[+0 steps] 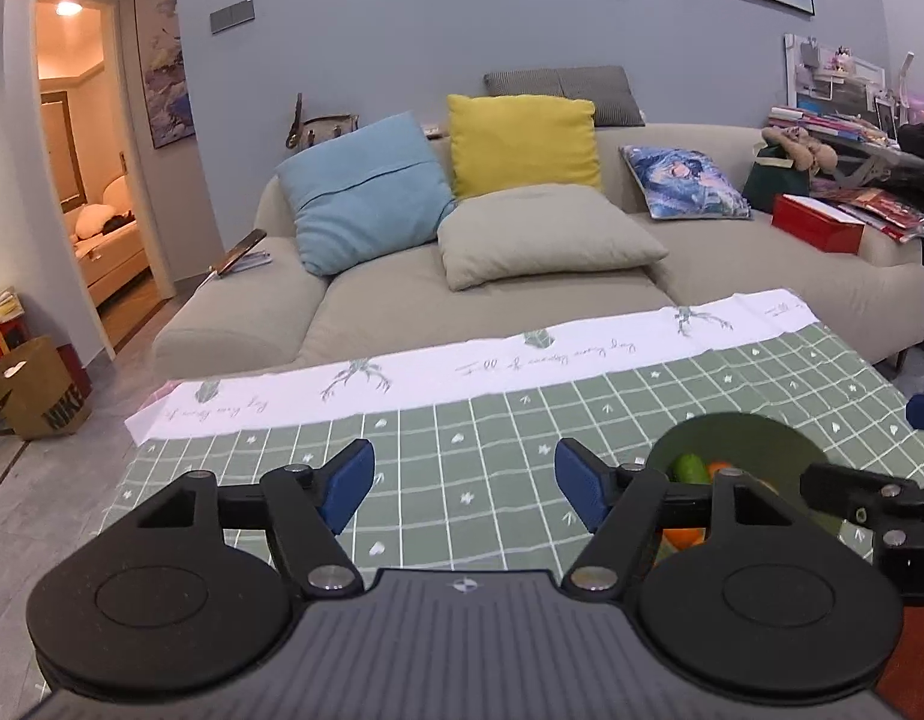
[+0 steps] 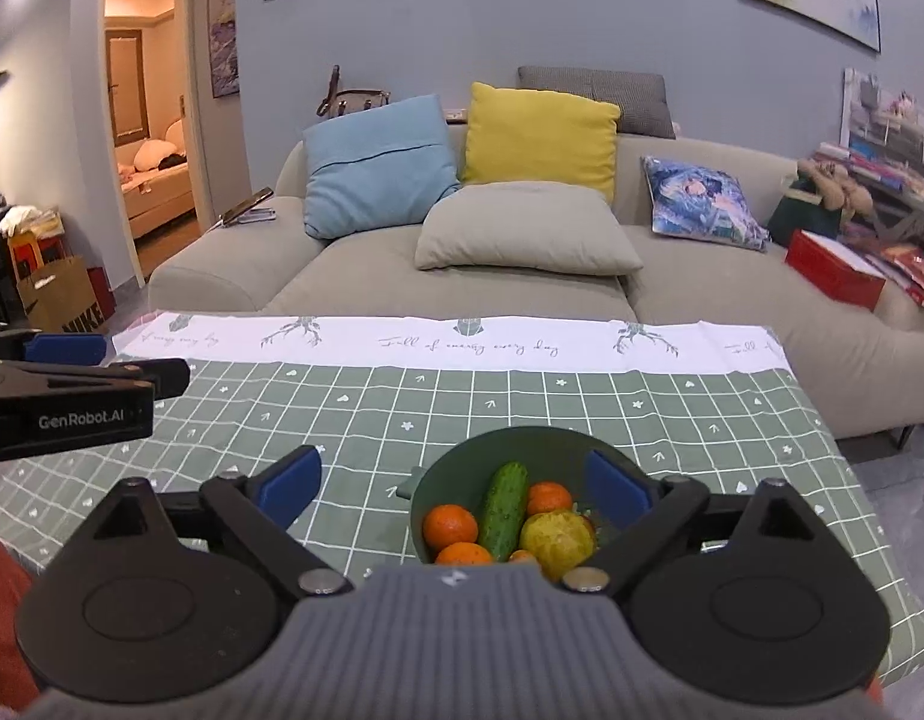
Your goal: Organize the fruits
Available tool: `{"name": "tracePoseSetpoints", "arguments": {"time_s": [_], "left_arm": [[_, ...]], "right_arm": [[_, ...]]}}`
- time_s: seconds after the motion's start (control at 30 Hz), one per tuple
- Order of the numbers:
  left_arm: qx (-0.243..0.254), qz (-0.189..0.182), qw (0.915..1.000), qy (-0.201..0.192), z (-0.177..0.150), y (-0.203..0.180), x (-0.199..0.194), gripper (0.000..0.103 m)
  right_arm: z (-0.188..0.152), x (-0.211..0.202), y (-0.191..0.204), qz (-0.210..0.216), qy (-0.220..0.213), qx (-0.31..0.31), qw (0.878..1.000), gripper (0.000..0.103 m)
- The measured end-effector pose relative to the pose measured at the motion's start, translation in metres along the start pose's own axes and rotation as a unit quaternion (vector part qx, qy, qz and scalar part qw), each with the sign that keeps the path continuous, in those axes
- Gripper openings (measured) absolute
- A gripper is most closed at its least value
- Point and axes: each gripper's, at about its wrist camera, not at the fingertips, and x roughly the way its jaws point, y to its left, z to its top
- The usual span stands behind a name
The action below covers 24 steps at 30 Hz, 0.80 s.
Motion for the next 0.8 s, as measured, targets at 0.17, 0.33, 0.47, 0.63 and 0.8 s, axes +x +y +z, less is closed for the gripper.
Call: {"name": "tracePoseSetpoints", "arguments": {"time_s": [0.17, 0.33, 0.47, 0.63, 0.8], "left_arm": [[-0.005, 0.008, 0.9998, 0.017, -0.015, 0.002, -0.004, 0.083], [-0.021, 0.014, 0.9986, 0.047, -0.029, 0.007, -0.003, 0.083], [-0.018, 0.020, 0.9968, 0.076, -0.037, 0.007, 0.001, 0.083], [-0.014, 0.019, 0.9939, 0.107, -0.044, 0.004, 0.006, 0.083], [-0.015, 0.021, 0.9923, 0.121, -0.047, 0.004, 0.009, 0.083]], "right_arm": [[-0.006, 0.001, 0.008, 0.000, 0.016, 0.000, 1.000, 0.092], [-0.018, 0.006, 0.021, 0.005, 0.042, -0.015, 0.999, 0.092], [-0.025, 0.011, 0.020, 0.006, 0.058, -0.008, 0.998, 0.092], [-0.027, 0.020, 0.017, -0.004, 0.069, 0.000, 0.998, 0.092], [-0.032, 0.027, 0.019, -0.001, 0.087, -0.003, 0.996, 0.092]]}}
